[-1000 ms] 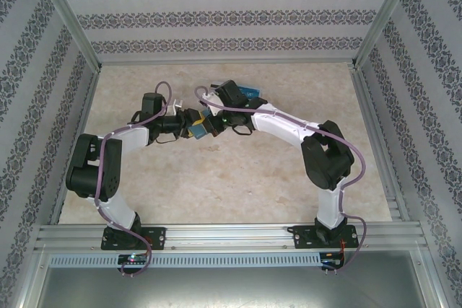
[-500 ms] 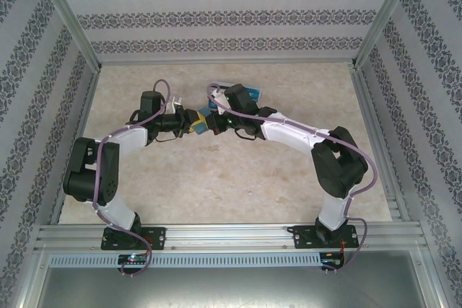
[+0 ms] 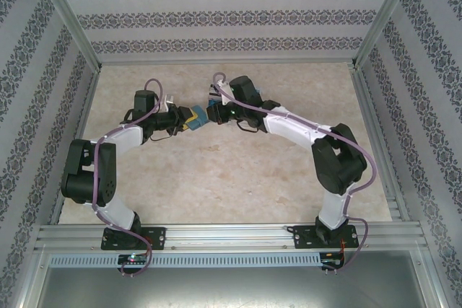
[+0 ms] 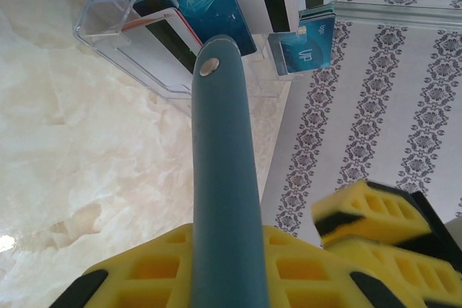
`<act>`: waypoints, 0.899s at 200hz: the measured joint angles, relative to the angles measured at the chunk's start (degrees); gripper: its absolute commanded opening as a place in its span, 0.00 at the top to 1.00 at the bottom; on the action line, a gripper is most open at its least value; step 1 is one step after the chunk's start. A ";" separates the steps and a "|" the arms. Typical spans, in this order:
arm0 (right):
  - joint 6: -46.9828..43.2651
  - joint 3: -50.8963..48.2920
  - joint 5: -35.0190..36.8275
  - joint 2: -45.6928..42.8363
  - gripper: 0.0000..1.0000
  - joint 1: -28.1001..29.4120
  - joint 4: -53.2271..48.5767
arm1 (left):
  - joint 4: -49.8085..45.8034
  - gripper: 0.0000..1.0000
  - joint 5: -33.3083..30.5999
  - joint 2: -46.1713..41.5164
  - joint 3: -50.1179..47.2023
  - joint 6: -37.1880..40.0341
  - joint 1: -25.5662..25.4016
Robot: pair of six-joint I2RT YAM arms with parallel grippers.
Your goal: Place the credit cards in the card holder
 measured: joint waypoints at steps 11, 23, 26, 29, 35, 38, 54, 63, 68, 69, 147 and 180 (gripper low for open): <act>-0.61 2.67 -1.84 2.14 0.63 0.00 -1.84 | -0.68 0.82 0.02 -0.02 0.44 0.20 0.00; -0.96 5.05 -3.52 4.13 0.61 0.00 -3.80 | -1.09 0.82 0.04 -0.11 0.68 0.39 -0.04; -0.96 5.49 -3.87 4.48 0.61 0.07 -4.24 | -1.25 0.82 0.04 -0.15 0.76 0.44 -0.04; -0.98 6.01 -4.31 5.01 0.61 0.15 -4.70 | -1.36 0.82 0.04 -0.15 0.81 0.52 -0.04; -1.11 6.82 -5.01 5.75 0.61 0.24 -5.60 | -1.60 0.82 0.02 -0.22 0.90 0.57 -0.04; -1.20 7.15 -5.31 6.05 0.61 0.24 -6.01 | -1.73 0.82 0.02 -0.28 0.92 0.59 -0.04; -1.68 8.63 -7.17 7.41 0.61 0.63 -8.24 | -2.19 0.82 0.04 -0.48 0.98 0.74 -0.04; -2.10 9.40 -7.80 8.04 0.61 0.85 -9.09 | -2.82 0.82 -0.07 -0.52 0.98 0.79 -0.04; -2.27 9.70 -8.26 8.31 0.60 0.85 -9.51 | -3.15 0.82 -0.13 -0.52 0.98 0.81 -0.02; -2.27 9.75 -8.37 8.33 0.60 0.85 -9.57 | -3.26 0.82 -0.15 -0.52 0.98 0.79 -0.02; -3.74 12.26 -13.14 10.54 1.00 0.61 -12.15 | -5.51 0.52 -0.55 -0.52 0.98 1.03 -0.11; -4.02 11.74 -13.64 10.54 1.00 1.11 -12.33 | -5.40 0.41 -0.68 -1.36 1.14 0.94 0.02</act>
